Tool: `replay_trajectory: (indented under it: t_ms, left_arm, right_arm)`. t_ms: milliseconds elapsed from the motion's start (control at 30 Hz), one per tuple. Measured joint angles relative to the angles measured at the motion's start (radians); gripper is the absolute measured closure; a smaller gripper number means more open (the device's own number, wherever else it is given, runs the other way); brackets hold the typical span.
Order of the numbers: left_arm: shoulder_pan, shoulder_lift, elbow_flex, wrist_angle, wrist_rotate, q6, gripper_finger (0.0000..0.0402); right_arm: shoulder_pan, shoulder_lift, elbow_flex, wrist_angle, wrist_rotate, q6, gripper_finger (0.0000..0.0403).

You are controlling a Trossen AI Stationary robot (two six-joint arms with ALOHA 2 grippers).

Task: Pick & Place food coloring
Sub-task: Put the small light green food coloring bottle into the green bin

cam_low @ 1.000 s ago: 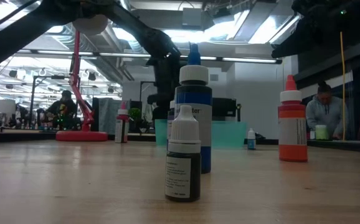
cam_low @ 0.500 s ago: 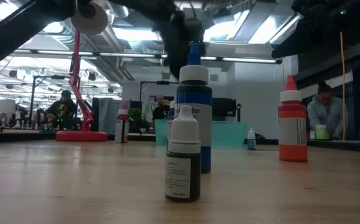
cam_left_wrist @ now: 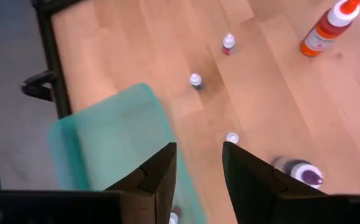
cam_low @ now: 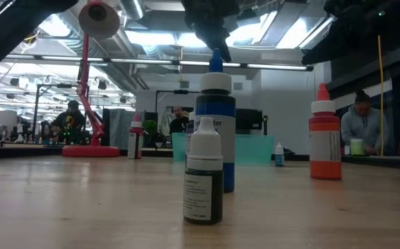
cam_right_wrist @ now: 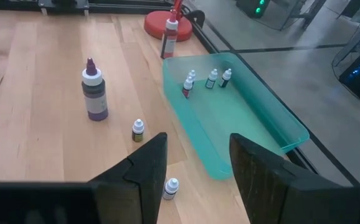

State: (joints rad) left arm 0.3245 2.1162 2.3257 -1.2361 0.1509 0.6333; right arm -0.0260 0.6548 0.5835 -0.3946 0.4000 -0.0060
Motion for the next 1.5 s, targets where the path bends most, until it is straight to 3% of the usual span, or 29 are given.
replay_trajectory:
  t_ms: [467,700,867,1267,1500]
  left_arm:
    - [-0.042,0.048,-0.006,0.005,-0.013,-0.167,0.0274]
    - [-0.065,0.130,-0.018,0.026,-0.078,-0.293,0.0270]
    - [-0.082,0.197,-0.019,-0.007,-0.082,-0.389,0.0249]
    - [-0.129,0.281,-0.019,-0.002,-0.086,-0.418,0.0175]
    - [-0.113,0.282,-0.059,0.010,-0.133,-0.438,0.0165]
  right_arm:
    - [0.000,0.000,0.000,0.000,0.000,-0.002,0.0228]
    - [0.000,0.000,0.000,-0.003,0.000,-0.003,0.0228]
    - [-0.001,0.000,0.000,-0.003,-0.001,-0.003,0.0228]
    - [-0.001,0.000,0.000,-0.044,-0.001,-0.002,0.0228]
    - [-0.001,0.000,0.000,-0.063,-0.001,0.000,0.0228]
